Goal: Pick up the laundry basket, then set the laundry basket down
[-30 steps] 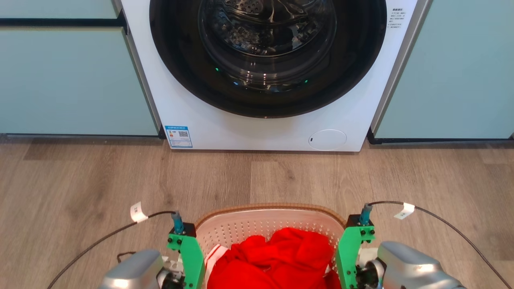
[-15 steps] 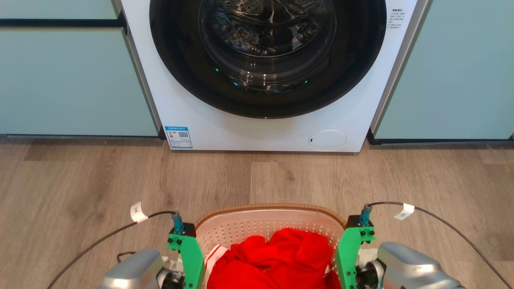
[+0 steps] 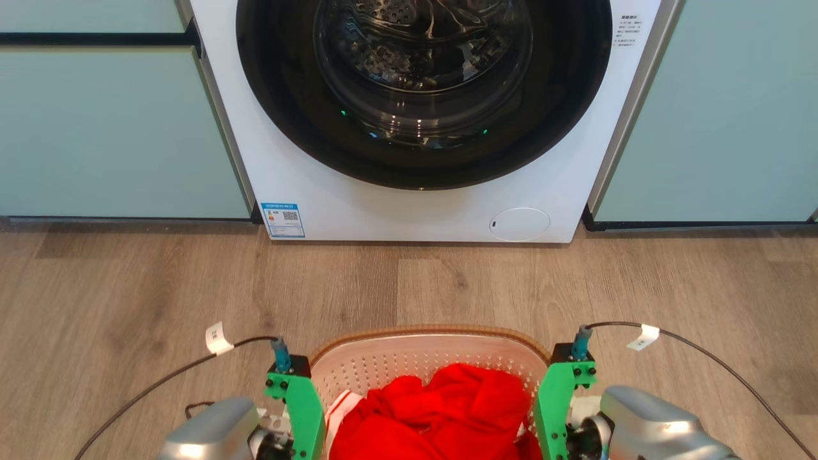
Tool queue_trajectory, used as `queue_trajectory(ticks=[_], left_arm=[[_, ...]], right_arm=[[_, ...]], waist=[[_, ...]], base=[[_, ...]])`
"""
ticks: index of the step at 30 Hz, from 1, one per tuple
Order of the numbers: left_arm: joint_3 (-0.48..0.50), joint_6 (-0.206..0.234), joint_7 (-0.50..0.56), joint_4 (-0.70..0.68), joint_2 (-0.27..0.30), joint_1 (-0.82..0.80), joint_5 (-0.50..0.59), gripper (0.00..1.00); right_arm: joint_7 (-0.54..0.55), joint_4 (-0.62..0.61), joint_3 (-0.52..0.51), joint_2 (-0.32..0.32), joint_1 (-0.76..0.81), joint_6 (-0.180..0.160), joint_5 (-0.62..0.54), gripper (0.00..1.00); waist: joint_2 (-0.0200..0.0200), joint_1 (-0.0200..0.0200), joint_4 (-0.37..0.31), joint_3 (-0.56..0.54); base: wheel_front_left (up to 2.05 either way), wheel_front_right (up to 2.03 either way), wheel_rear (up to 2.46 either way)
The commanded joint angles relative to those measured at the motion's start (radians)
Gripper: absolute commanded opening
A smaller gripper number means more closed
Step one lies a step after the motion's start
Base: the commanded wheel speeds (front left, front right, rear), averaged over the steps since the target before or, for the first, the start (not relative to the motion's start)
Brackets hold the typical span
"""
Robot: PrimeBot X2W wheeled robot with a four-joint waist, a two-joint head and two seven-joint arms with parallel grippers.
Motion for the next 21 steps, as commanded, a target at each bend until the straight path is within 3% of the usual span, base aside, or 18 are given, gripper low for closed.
queue_trajectory(ticks=[1, 21], left_arm=[[0.006, -0.017, 0.004, -0.029, -0.007, -0.047, 0.003, 0.00], [0.006, -0.017, 0.008, -0.026, -0.010, -0.047, 0.002, 0.00]], right_arm=[[-0.026, -0.033, 0.005, 0.022, -0.067, 0.015, 0.005, 0.00], [-0.026, -0.029, 0.018, 0.022, -0.067, 0.015, 0.020, 0.00]], waist=[[0.0000, 0.0000, 0.001, 0.000], [0.0000, 0.0000, 0.003, 0.000]], base=[[0.00, 0.00, 0.00], [0.00, 0.00, 0.00]])
